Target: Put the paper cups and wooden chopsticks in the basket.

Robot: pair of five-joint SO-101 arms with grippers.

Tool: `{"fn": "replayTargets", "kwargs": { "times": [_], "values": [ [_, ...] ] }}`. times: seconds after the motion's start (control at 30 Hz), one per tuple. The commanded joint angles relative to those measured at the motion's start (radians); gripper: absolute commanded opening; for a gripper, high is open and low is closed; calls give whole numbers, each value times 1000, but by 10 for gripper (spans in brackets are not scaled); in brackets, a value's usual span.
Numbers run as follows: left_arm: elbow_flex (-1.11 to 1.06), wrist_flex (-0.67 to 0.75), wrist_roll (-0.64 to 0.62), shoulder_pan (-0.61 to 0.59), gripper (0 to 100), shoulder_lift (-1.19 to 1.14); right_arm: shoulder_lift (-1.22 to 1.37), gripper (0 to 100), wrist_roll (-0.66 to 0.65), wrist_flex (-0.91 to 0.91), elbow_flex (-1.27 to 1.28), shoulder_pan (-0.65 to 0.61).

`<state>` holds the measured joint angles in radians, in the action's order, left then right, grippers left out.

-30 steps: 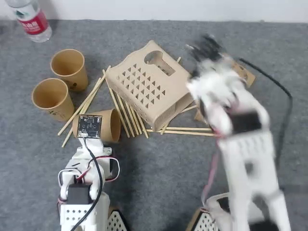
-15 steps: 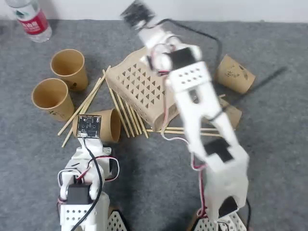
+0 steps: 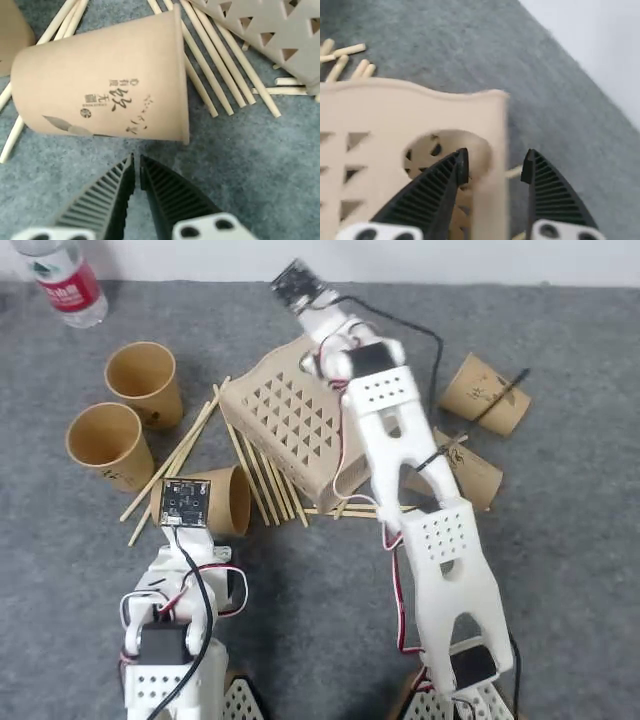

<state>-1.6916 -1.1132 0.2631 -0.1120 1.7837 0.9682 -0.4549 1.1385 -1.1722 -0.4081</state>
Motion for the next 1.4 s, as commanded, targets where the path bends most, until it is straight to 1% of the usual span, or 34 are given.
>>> {"fn": "replayTargets", "kwargs": {
  "times": [0.0,0.07,0.13,0.57,0.83,0.9,0.93,1.0,1.03,1.07,1.1,1.13,1.17,1.27,1.37],
  "values": [
    [18,-2,0,-2,16,0,-19,214,-12,134,-212,12],
    [18,-2,0,-2,16,0,-15,221,-12,191,-287,8],
    [18,-2,0,-2,16,0,-12,230,-12,197,-310,12],
    [18,-2,0,-2,16,0,220,241,-15,47,-299,35],
    [18,-2,0,-2,16,0,246,238,-15,42,-288,22],
    [18,-2,0,-2,16,0,271,206,-15,44,-298,16],
    [18,-2,0,-2,16,0,278,163,-15,42,-299,15],
    [18,-2,0,-2,16,0,282,24,-18,41,-301,5],
    [18,-2,0,-2,16,0,278,0,-38,41,-301,1],
    [18,-2,0,-2,16,0,272,32,-64,44,-301,-5],
    [18,-2,0,-2,16,0,262,30,-92,45,-301,-7],
    [18,-2,0,0,16,0,246,2,-114,45,-301,-8],
    [18,-2,0,0,16,0,225,6,-129,51,-301,-8],
    [18,-2,0,0,16,0,137,6,-127,85,-301,-10],
    [18,-2,0,0,16,0,33,7,-126,160,-301,-10]
  ]
}}
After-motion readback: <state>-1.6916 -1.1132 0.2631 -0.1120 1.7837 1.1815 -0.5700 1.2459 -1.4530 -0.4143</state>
